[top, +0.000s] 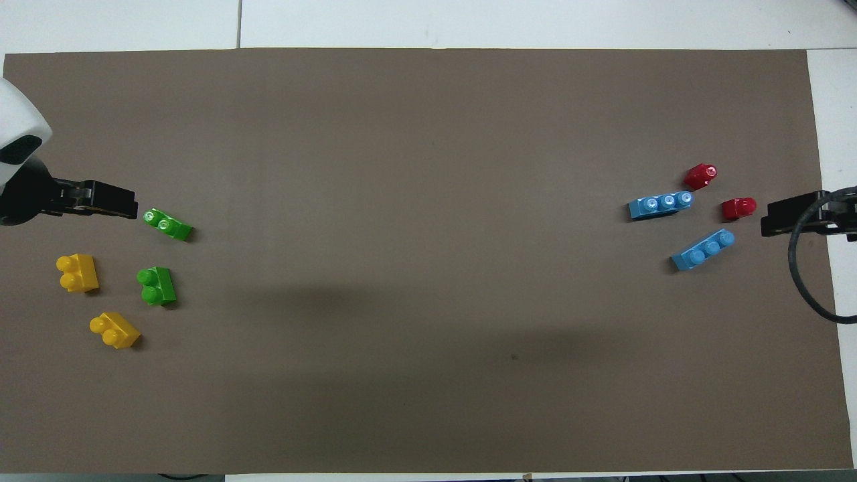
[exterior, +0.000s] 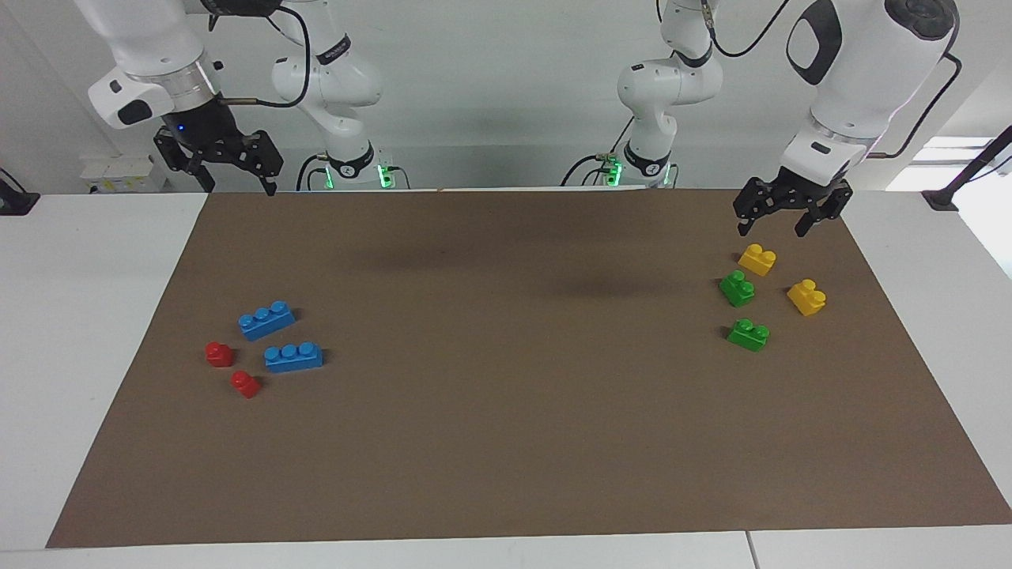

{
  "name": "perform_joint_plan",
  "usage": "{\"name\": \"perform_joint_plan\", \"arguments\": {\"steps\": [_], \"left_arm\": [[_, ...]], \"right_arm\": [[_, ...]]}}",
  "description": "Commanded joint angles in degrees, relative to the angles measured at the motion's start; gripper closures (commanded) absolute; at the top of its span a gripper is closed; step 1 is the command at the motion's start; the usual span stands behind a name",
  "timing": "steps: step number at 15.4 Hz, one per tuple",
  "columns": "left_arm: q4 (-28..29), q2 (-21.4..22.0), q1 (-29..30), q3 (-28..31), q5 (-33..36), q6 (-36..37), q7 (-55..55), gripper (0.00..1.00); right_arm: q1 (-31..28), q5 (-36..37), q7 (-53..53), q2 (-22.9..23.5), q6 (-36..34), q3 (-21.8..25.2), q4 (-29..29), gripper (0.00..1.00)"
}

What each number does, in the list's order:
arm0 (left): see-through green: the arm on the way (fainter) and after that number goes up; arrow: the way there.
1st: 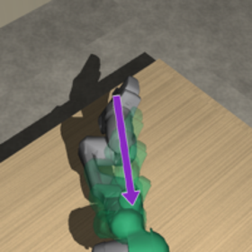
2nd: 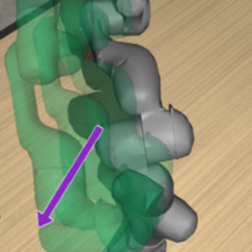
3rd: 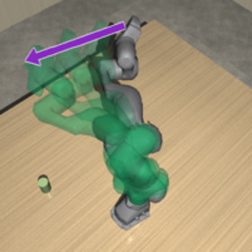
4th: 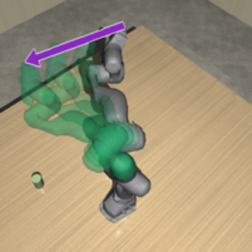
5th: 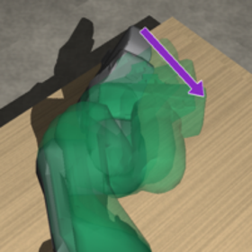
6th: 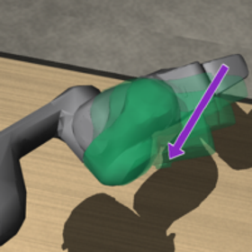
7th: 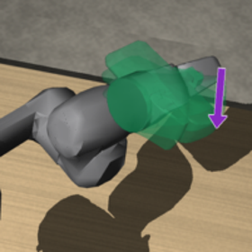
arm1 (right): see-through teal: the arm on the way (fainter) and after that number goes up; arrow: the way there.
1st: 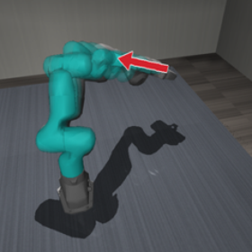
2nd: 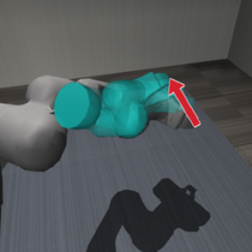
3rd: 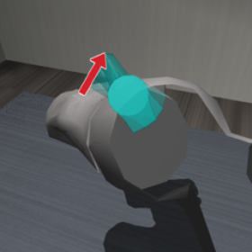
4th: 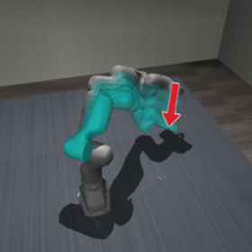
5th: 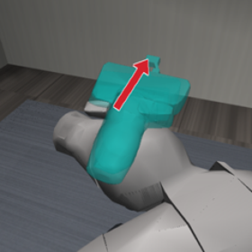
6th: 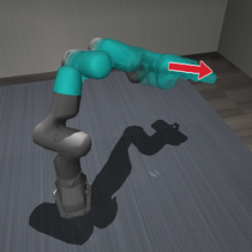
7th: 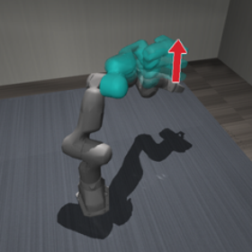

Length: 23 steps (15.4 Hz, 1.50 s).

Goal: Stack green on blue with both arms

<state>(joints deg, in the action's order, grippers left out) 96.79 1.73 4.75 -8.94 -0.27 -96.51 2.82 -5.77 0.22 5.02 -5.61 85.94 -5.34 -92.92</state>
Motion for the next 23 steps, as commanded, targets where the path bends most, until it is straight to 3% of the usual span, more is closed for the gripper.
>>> {"name": "perform_joint_plan", "arguments": {"steps": [1,19,23], "left_arm": [[2.26,1.96,-0.45,0.5,-0.7,-1.22,-0.28,0.0],[2.78,2.48,-0.27,0.41,-0.7,-0.17,-0.54,0.0],[4.01,3.01,0.17,0.41,-0.78,-0.17,-3.7,0.0]], "right_arm": [[-0.91,-1.45,-0.97,-1.51,0.55,-0.11,-1.73,0.0],[-0.82,-0.92,-3.08,-2.3,0.02,-0.11,-1.12,0.0],[-3.81,-1.27,3.92,-2.22,1.69,-0.11,-1.38,0.0]]}}
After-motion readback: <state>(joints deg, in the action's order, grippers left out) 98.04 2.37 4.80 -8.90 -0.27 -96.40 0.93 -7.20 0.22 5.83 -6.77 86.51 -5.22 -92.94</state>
